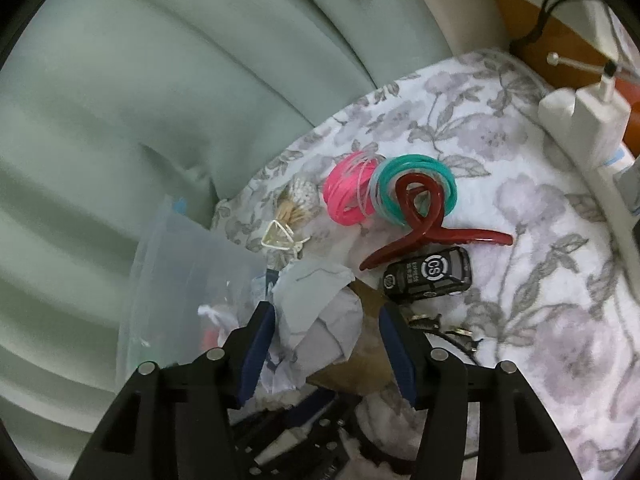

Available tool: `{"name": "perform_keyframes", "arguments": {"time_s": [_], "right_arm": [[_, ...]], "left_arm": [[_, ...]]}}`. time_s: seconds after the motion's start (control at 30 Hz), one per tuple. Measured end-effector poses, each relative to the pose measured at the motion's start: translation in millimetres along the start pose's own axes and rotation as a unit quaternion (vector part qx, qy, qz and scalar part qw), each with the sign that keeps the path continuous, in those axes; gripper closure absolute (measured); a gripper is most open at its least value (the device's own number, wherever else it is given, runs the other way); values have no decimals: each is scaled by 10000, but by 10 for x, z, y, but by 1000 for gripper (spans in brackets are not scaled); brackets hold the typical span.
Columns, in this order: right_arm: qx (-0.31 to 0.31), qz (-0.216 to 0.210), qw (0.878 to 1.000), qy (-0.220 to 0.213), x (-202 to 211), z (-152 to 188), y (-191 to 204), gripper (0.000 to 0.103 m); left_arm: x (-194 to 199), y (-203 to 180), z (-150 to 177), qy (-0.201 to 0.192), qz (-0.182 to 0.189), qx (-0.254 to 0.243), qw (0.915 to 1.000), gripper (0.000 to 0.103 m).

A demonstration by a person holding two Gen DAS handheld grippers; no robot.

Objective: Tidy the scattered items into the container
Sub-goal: 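Grasp the black beaded headband with the left gripper while the right gripper grasps the crumpled white paper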

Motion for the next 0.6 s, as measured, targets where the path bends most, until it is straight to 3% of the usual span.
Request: {"name": "perform_keyframes", "arguments": {"time_s": [0.1,0.13,0.23,0.6], "right_arm": [[-9,13,10000,-48,-18,-15,19,47],[-13,-31,10000,-65,-3,-18,27,56],[-23,-49,9999,-152,61,-30,26,59],[-346,-123,9951,-921,776,-140,-252,60]], "left_arm": [[-3,-14,15,-2,-19,-13,10000,78],[-2,-20,22,-3,-30,-21,10000,78],[-8,-47,40,18,-104,-78,9999,78],[-41,-248,163,189,-471,-413,9979,78]]}}
Point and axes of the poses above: each gripper's, at about its wrist camera, not at the fingertips, and x roughly against the way its jaws point, y to its left, z to its underside, the point moved 9 cm from there along -x, roughly the way its jaws point, and after that the axes turned 6 degrees about z, right-handed, at the moved point
